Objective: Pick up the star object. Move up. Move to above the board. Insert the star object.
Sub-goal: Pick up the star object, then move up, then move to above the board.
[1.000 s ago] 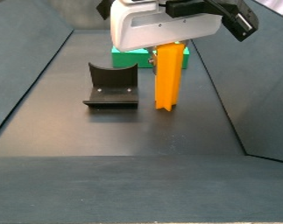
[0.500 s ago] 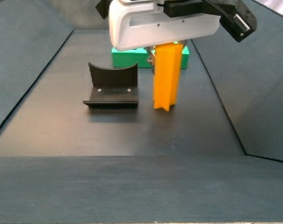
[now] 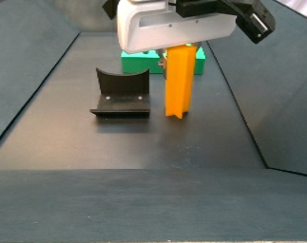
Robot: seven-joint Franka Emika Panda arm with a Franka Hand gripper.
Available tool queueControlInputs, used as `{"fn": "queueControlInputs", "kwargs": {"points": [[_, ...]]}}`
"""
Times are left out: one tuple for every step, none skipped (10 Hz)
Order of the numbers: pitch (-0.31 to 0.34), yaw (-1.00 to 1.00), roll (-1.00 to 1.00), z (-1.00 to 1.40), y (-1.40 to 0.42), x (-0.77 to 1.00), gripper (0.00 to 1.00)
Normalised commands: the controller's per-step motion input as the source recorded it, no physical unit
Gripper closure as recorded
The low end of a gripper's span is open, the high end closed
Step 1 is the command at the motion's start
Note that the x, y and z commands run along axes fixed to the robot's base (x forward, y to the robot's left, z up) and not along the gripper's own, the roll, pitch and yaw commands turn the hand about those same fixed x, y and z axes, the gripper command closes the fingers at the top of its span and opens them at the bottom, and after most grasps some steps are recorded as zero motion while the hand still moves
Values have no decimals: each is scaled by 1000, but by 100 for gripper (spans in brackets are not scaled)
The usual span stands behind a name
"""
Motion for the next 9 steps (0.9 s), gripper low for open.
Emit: {"fn": "queueControlInputs", "kwargs": {"points": [[0, 0, 0, 0, 0, 0, 100], [0, 0, 0, 833, 0, 0, 100], [42, 21, -8, 754, 49, -68, 100], [60, 21, -30, 594, 37, -79, 100], [51, 17, -48, 442, 21, -51, 100], [42, 14, -71, 220, 8, -26, 100], [334, 672, -230, 1000, -41, 73, 100], [335, 633, -225, 1000, -42, 79, 100], [307, 461, -174, 1000, -37, 79, 100]]}}
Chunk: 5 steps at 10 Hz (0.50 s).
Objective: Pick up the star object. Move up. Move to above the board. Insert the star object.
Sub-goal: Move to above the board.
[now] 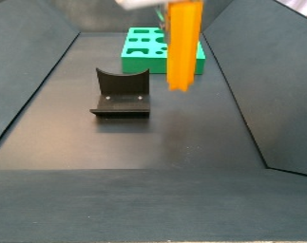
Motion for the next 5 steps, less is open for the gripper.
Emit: {"fn": "queueControlInputs", "kwargs": {"points": [[234, 247, -106, 1000, -32, 74, 100], [176, 151, -84, 1000, -33, 68, 100], [124, 80, -62, 1000, -32, 62, 100], [106, 61, -54, 1000, -31, 59, 100], [92, 44, -50, 1000, -31, 58, 100]]}}
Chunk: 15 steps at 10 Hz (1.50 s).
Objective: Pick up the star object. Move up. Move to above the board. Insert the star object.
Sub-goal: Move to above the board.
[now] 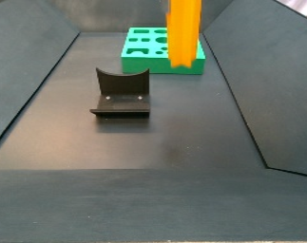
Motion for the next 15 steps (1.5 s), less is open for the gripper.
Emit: {"fn": "queueControlInputs", "kwargs": {"points": [[84, 32, -52, 1000, -29, 56, 100], [81, 28, -53, 1000, -29, 52, 100], [78, 27, -53, 1000, -29, 50, 100], [73, 26, -55, 1000, -27, 49, 100], [73, 27, -55, 930, -24, 44, 100], [71, 29, -57, 663, -16, 28, 100], [72, 29, -59, 506, -11, 21, 100], [71, 31, -62, 349, -7, 15, 100], [71, 32, -65, 245, -4, 15, 100], [-55, -1000, 177, -31, -1000, -34, 100], [-62, -1000, 188, -38, -1000, -36, 100], [-87, -1000, 200, -37, -1000, -45, 100], [-113, -1000, 166, -41, -1000, -48, 100], [-137, -1000, 147, -42, -1000, -47, 100], [-133, -888, 115, -41, -1000, -50, 100]]}}
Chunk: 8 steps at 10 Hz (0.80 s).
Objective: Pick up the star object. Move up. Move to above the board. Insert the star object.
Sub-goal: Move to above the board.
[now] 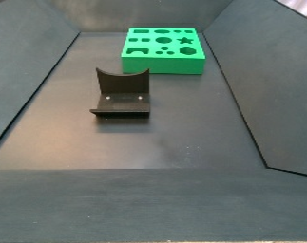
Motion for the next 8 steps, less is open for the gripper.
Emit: {"fn": "queueControlInputs", "kwargs": {"points": [[-104, -624, 49, -42, -1000, -52, 100], [-69, -340, -1, -44, -1000, -56, 100], [-47, -198, -16, -43, -1000, -55, 100], [-23, -88, -22, -48, -1000, -49, 100], [0, -48, -19, -47, -1000, -37, 100], [16, -19, -11, -32, -930, 1, 100], [22, -14, -1, -32, -662, 30, 100], [26, -4, 10, -20, -399, 58, 100]]}}
